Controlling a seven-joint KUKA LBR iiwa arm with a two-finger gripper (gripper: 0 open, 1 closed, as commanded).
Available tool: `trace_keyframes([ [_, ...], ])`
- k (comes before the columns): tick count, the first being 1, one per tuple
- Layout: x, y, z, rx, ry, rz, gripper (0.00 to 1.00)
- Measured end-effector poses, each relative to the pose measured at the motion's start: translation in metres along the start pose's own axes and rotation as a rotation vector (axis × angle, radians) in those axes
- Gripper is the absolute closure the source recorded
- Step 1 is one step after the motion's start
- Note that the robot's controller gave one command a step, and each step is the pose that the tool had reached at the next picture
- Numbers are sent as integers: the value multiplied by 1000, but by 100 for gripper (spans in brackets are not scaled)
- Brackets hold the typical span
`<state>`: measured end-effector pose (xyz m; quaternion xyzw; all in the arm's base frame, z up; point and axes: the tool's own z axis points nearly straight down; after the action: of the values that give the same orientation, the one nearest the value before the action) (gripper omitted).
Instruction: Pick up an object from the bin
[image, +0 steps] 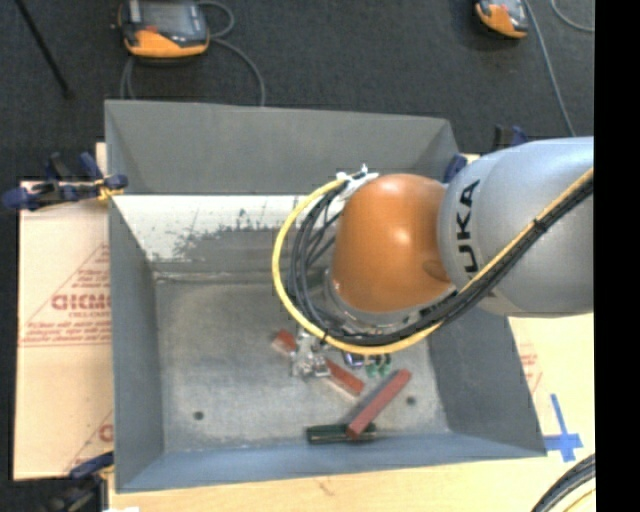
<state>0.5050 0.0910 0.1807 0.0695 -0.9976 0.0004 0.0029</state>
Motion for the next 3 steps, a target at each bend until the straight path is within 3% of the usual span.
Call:
trace_keyframes([
  [1, -16, -12, -78, -1, -7, 92, 100],
  [2, 9, 3, 24, -1, 1, 32, 0],
  [3, 7, 3, 20, -2, -8, 35, 0],
])
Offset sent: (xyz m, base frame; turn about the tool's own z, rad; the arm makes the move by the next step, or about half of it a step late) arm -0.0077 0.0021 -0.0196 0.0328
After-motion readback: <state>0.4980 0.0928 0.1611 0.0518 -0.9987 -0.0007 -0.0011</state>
